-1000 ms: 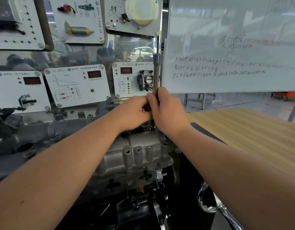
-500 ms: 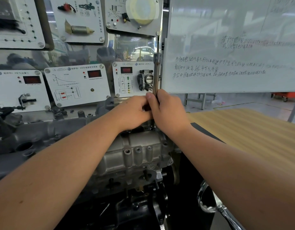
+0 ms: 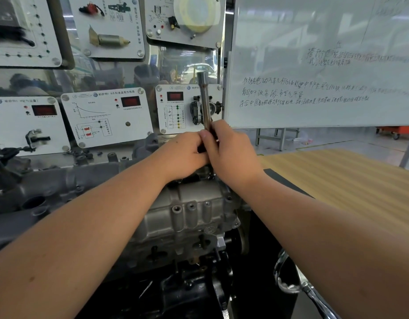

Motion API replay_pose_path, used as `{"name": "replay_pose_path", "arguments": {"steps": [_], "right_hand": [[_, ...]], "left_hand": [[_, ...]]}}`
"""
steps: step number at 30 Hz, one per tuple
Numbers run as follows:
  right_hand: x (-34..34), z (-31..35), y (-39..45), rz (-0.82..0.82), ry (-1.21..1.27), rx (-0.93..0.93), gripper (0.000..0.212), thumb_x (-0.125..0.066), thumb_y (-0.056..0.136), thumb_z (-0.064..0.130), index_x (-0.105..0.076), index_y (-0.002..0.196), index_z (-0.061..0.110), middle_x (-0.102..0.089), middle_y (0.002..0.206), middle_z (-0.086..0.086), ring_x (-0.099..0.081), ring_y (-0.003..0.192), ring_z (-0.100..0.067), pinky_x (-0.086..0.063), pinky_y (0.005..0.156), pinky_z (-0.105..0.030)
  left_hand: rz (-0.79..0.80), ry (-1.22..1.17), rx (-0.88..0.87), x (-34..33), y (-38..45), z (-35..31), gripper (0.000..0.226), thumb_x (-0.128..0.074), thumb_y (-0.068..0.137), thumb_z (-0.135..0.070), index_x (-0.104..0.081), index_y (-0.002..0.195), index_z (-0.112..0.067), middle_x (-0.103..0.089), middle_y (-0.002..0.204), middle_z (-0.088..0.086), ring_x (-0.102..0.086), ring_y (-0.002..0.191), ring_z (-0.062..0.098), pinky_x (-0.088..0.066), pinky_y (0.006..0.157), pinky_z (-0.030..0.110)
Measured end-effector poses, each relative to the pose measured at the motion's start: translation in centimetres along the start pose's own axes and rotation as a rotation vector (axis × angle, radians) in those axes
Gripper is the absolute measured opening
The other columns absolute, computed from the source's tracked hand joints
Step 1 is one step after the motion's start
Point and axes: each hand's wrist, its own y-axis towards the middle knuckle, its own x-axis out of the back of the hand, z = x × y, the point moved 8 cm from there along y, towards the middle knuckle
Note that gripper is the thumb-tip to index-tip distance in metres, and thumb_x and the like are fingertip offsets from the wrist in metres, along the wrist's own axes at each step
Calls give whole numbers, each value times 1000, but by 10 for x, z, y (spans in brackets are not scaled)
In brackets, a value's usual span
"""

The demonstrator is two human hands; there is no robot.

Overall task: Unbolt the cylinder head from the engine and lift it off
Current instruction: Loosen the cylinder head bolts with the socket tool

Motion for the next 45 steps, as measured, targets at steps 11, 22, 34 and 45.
{"name": "replay_pose_path", "arguments": {"steps": [11,22,34,45], "right_hand": [[0,-6,0,4,3,-65,28,-48,105,38,-41,89,16,-47,64,4,-50,61,-23,-31,52,-36],[-1,-10,2,-3,-31,-82,36,-40,108,34,-40,76,18,-43,60,5,-41,56,-10,-24,53,-35],[0,-2,7,44,11,-33,39,-46,107,33,-35,69,27,-44,63,9,-43,58,-4,-27,52,-24],[0,-8,4,53,-22,2,29,-40,108,33,-42,85,15,-43,62,8,-44,58,-16,-26,58,-36]], "left_hand": [[4,-119,-22,1,-2,0,30,-63,92,-11,-61,81,-39,-74,81,-5,-72,77,19,-56,68,39],[41,-125,-41,-1,-4,-5,34,-57,100,-11,-57,75,-34,-65,57,-20,-59,47,-3,-43,49,12],[4,-87,-8,2,-2,-2,34,-60,92,-8,-55,69,-34,-63,55,-18,-54,47,-3,-38,45,12],[83,-246,-1,-2,-3,-3,47,-63,96,-14,-68,66,-49,-64,54,-11,-57,48,2,-45,55,19]]}}
